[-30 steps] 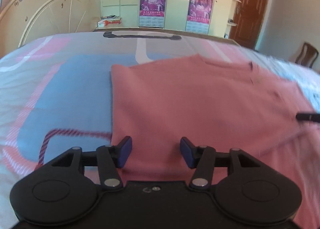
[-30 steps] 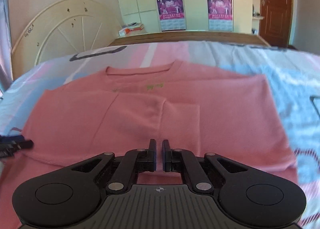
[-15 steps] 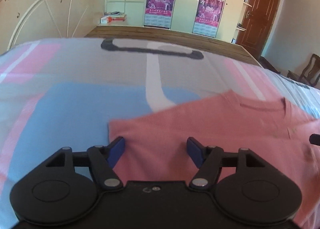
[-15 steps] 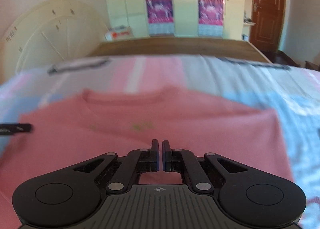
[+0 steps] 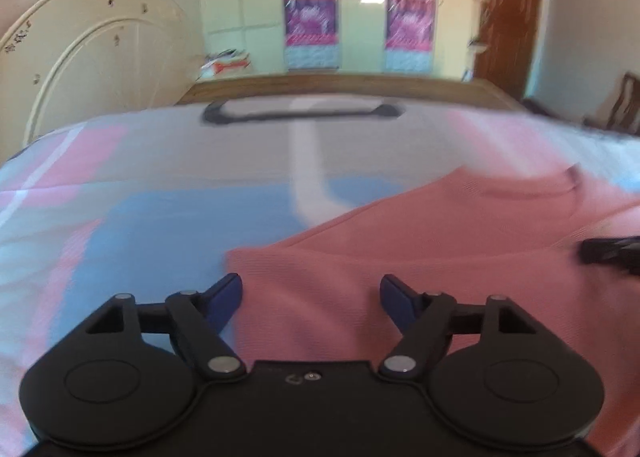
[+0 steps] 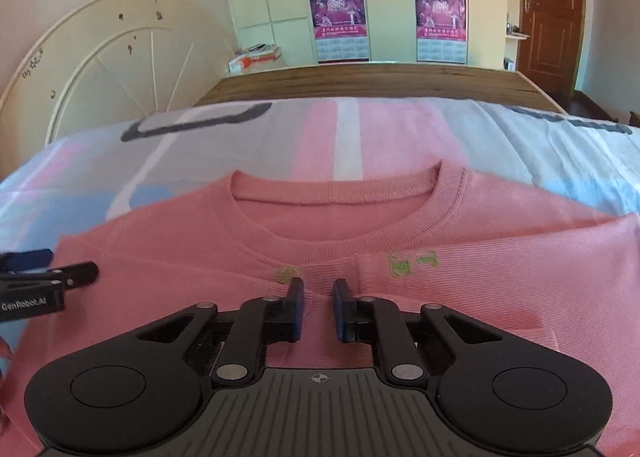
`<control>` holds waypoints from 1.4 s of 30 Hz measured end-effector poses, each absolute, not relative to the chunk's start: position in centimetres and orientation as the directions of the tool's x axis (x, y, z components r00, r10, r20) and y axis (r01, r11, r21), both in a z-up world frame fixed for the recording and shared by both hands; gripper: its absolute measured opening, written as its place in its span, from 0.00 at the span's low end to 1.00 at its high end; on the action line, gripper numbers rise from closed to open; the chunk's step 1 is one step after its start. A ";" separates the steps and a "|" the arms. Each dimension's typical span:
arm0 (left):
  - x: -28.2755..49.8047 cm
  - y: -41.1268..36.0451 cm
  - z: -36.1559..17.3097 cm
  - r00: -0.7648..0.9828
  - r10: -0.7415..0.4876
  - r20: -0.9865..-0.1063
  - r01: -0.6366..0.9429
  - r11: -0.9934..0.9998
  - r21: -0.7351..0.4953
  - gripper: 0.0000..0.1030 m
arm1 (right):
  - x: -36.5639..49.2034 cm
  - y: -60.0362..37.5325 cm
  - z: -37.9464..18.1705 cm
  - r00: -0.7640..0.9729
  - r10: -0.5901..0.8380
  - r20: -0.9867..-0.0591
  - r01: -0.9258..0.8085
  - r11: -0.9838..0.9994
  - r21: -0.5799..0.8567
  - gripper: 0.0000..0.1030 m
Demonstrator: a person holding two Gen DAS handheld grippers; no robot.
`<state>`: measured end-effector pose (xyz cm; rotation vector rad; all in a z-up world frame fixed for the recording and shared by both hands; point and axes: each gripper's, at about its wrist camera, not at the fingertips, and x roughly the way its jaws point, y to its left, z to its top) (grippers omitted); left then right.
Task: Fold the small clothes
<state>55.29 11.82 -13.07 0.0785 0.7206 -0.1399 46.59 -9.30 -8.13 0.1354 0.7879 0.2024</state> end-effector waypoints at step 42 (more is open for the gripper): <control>42.6 11.1 -14.7 0.736 -0.105 -0.669 0.169 0.985 0.031 0.80 | 35.8 -19.7 -8.3 0.678 0.167 -0.716 -0.001 0.974 0.226 0.00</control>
